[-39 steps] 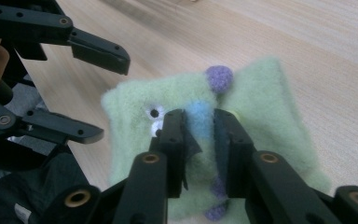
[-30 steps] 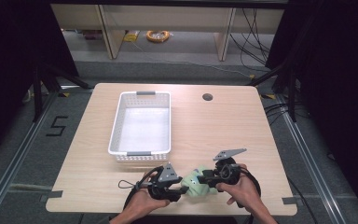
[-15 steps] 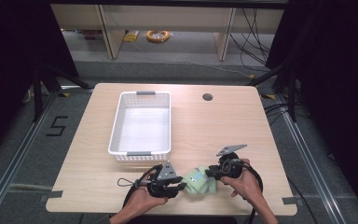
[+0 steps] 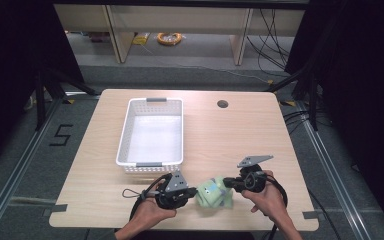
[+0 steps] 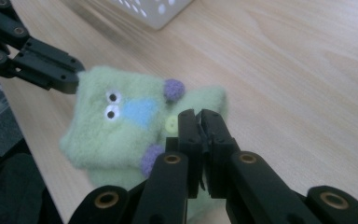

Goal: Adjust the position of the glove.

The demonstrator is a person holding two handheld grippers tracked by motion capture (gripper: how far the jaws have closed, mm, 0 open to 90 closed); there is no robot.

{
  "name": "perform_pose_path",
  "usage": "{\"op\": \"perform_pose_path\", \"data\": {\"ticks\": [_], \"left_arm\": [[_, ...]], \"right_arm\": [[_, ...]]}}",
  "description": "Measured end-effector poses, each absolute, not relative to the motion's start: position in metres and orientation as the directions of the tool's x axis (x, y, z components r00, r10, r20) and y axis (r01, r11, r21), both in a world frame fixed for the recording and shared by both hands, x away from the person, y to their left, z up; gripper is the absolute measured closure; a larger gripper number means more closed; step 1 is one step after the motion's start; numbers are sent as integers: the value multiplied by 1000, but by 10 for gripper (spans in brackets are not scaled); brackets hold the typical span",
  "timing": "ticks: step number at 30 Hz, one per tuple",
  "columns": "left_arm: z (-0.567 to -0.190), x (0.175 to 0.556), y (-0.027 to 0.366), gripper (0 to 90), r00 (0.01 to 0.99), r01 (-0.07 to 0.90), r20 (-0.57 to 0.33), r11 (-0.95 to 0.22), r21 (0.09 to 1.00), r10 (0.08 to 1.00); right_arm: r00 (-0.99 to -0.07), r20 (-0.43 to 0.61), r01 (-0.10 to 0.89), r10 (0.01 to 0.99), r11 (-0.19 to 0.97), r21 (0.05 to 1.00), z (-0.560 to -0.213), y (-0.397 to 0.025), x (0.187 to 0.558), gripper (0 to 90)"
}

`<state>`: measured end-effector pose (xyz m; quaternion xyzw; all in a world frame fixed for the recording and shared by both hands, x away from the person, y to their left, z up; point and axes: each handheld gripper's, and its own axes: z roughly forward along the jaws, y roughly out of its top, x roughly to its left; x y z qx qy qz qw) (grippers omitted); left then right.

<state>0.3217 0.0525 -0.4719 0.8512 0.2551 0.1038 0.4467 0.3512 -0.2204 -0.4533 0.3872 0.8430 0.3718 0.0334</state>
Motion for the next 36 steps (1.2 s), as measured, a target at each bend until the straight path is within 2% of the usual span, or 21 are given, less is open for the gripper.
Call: {"op": "perform_pose_path", "data": {"ticks": [1,4,7,9,15,19,21,23,28,31,32,35,36], "left_arm": [[-466,326,54,878,853,322,-28,-484,814,521],[-467,330,51,878,840,340,-50,-453,824,540],[-470,336,49,878,847,330,-29,-482,812,530],[-473,339,44,879,838,352,-56,-460,815,542],[-486,346,38,877,840,366,-51,-496,787,539],[-493,351,39,872,829,392,-71,-485,782,555],[-494,352,41,868,819,423,-108,-464,778,564],[-494,353,42,862,819,412,-94,-467,782,566],[-493,352,43,802,812,434,-130,-438,787,569],[-492,351,45,726,796,453,-141,-424,785,589],[-491,352,47,704,802,449,-130,-446,774,582],[-489,349,48,661,794,453,-126,-440,775,595],[-486,346,48,603,782,469,-141,-424,775,607]], "right_arm": [[-691,257,636,675,400,660,-449,-224,344,880],[-672,281,642,685,351,681,-448,-229,330,880],[-650,313,663,693,315,679,-452,-229,322,880],[-640,317,667,700,302,681,-458,-231,315,880],[-641,303,677,705,333,657,-467,-229,315,880],[-653,281,671,704,365,645,-476,-224,316,879],[-653,280,674,704,372,638,-475,-224,315,878],[-651,284,677,703,370,636,-476,-225,315,876],[-641,273,682,717,368,632,-480,-226,313,849],[-640,280,681,716,360,638,-479,-229,313,803],[-619,306,699,723,330,634,-478,-228,311,781],[-635,291,678,716,337,653,-475,-232,312,717],[-626,303,682,719,316,660,-473,-236,312,651]]}}
